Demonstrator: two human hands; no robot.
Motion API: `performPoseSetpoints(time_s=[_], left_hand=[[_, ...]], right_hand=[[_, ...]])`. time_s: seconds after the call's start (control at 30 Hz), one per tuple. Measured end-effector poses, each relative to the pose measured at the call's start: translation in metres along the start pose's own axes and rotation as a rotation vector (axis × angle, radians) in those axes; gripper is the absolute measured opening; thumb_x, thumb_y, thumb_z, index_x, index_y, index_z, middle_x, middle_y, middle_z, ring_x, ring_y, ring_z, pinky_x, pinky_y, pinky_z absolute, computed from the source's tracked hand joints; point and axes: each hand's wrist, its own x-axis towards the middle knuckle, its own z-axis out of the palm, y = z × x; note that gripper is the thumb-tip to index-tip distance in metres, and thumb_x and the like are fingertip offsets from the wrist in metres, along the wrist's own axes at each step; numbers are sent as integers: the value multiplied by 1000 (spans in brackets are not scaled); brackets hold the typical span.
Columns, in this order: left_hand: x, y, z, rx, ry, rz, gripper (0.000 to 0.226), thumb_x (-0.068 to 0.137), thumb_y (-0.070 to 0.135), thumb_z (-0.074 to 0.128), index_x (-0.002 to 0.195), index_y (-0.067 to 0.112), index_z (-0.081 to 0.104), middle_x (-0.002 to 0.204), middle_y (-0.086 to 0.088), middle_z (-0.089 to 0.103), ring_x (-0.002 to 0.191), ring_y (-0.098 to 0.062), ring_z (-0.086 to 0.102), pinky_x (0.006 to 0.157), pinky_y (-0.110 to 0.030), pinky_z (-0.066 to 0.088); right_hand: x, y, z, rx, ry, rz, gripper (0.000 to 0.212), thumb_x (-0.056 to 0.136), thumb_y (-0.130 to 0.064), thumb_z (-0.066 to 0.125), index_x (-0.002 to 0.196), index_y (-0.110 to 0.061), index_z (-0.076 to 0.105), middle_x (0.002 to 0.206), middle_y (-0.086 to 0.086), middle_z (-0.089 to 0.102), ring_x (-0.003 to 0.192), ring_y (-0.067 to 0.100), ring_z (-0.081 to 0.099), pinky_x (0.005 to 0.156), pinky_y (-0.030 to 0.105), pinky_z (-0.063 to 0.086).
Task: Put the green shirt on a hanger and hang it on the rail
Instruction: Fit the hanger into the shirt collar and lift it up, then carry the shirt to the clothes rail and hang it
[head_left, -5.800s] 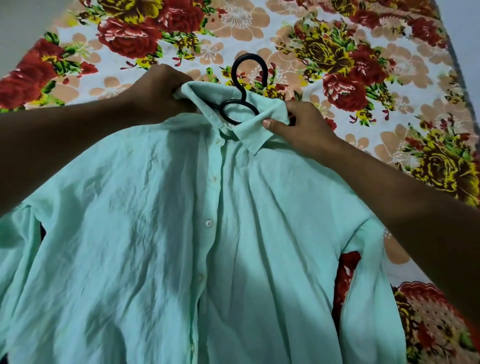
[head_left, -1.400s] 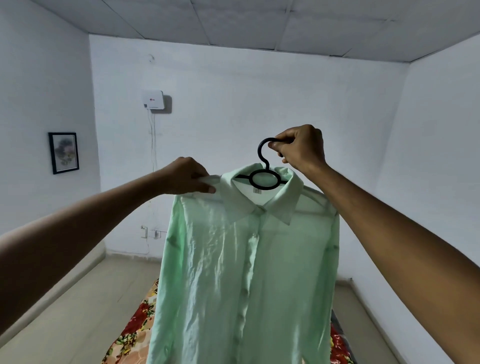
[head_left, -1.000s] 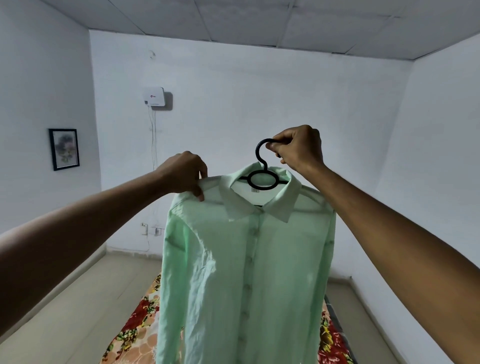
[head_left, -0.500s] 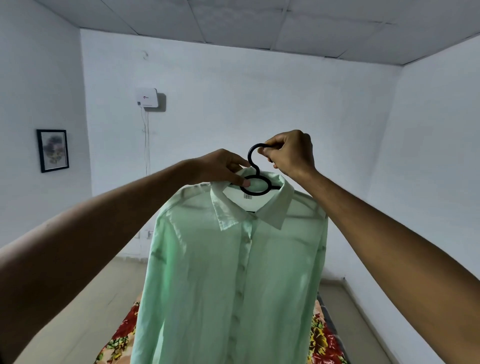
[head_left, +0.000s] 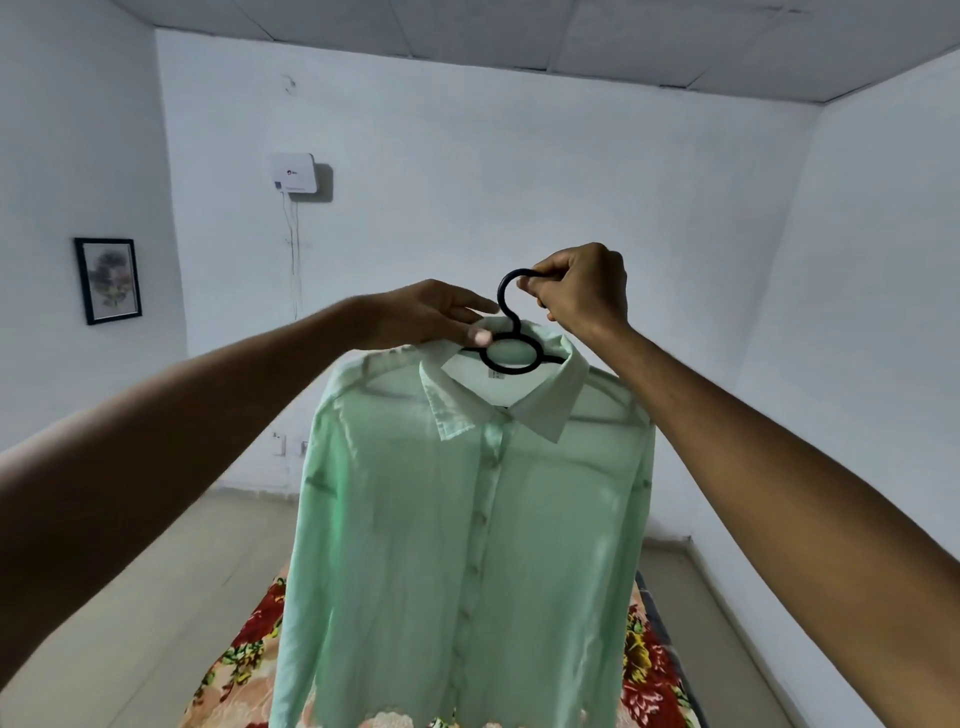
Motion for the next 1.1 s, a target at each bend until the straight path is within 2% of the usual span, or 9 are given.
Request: performPoseSetpoints(time_s=[0.17, 0.4, 0.53, 0.63, 0.7, 0.77, 0.83, 0.93, 1.1], left_hand=[[-26, -11, -3, 494, 74, -125, 50, 74, 35, 90, 120, 28, 72, 106, 7, 78, 101, -19, 73, 95, -45, 58], [-68, -16, -11, 460, 138, -175, 47, 77, 22, 89, 121, 23, 74, 106, 11, 79, 101, -12, 75, 90, -29, 60], [-106, -39, -20, 494, 345, -158, 14, 87, 24, 81, 100, 20, 80, 92, -1, 80, 84, -15, 73, 88, -46, 60], [-146, -44, -15, 575, 510, -160, 5, 90, 19, 78, 90, 23, 79, 89, -9, 78, 76, -7, 63, 77, -32, 57], [-186, -36, -11, 627, 633, -188, 7, 91, 10, 76, 94, 15, 79, 89, -6, 79, 73, 1, 62, 71, -12, 50], [-215, -29, -14, 695, 684, -200, 10, 91, 10, 76, 92, 20, 78, 79, 17, 76, 71, 11, 62, 67, -4, 46], [-264, -10, -14, 752, 747, -289, 16, 90, 13, 77, 91, 28, 77, 73, 38, 68, 70, 20, 60, 68, -4, 45], [-340, 19, -12, 815, 867, -351, 39, 88, 15, 79, 77, 51, 73, 71, 45, 64, 70, 22, 59, 69, -11, 48], [-476, 75, 8, 979, 994, -531, 10, 92, 19, 76, 96, 12, 82, 81, 27, 72, 73, 20, 60, 66, -1, 40]], right_hand=[[1, 4, -7, 32, -4, 1, 17, 72, -33, 90, 80, -21, 81, 71, -5, 76, 69, 14, 75, 72, 40, 65], [-3, -8, 0, 110, -95, -24, 16, 71, -32, 90, 79, -22, 80, 71, -5, 77, 70, 14, 75, 71, 41, 65], [-15, -23, 15, 222, -206, -27, 17, 74, -26, 90, 83, -18, 78, 70, -2, 76, 60, 14, 74, 64, 40, 65], [-30, -45, 29, 332, -281, -74, 16, 77, -24, 89, 85, -15, 78, 71, -2, 76, 59, 11, 74, 60, 37, 65], [-45, -65, 40, 417, -373, -130, 16, 79, -25, 88, 86, -16, 77, 75, 0, 77, 63, 11, 74, 61, 36, 65], [-51, -76, 47, 489, -490, -160, 22, 81, -30, 87, 95, -15, 78, 86, 4, 80, 75, 12, 74, 71, 38, 66], [-64, -93, 53, 566, -706, -242, 46, 83, -40, 84, 120, -15, 73, 109, 0, 79, 102, 9, 73, 90, 38, 62], [-92, -117, 58, 505, -1005, -371, 73, 84, -51, 78, 145, -16, 56, 137, -1, 67, 124, 6, 63, 108, 29, 50], [-160, -188, 77, 613, -1206, -549, 37, 94, -38, 73, 128, -21, 72, 119, -3, 77, 115, 16, 70, 104, 42, 55]])
